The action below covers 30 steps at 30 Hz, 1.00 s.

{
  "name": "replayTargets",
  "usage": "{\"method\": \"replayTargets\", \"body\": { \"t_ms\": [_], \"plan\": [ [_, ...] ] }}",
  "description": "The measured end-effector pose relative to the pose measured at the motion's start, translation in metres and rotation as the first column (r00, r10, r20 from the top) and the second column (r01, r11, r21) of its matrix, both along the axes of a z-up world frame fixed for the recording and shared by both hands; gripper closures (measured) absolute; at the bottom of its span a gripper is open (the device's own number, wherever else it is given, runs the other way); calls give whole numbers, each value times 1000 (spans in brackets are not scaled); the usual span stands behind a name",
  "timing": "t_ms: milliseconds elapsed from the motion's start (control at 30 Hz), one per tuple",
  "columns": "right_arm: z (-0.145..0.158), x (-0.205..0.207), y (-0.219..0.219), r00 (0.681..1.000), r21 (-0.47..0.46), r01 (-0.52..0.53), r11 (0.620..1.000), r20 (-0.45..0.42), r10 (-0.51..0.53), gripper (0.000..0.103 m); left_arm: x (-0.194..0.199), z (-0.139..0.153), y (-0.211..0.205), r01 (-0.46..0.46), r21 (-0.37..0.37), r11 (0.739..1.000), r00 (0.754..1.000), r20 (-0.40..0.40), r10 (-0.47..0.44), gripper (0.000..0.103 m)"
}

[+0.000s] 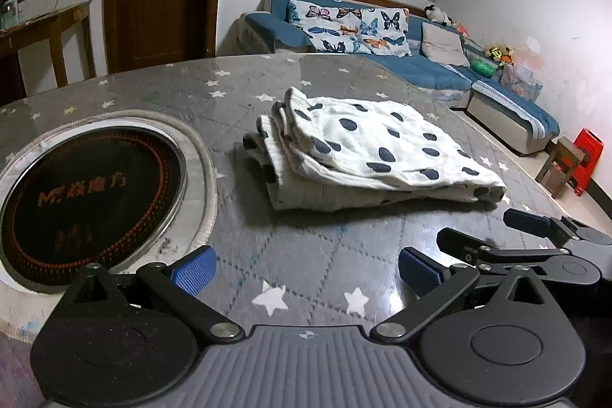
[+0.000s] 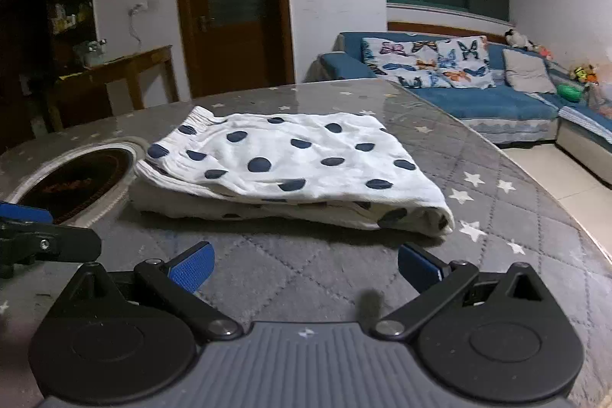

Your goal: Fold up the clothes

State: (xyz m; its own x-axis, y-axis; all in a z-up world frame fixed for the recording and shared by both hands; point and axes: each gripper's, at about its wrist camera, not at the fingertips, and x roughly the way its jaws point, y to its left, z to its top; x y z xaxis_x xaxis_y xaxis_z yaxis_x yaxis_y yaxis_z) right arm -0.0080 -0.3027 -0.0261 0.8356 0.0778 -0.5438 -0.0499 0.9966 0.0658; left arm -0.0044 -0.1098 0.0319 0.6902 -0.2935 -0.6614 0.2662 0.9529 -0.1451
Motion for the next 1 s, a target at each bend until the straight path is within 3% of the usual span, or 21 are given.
{"method": "replayTargets", "body": {
  "t_ms": [1000],
  "plan": [
    [-4, 0, 2, 998, -16, 64, 998, -2, -64, 0, -5, -6, -6, 31, 1, 1000, 1000, -1, -31, 0]
  ]
}}
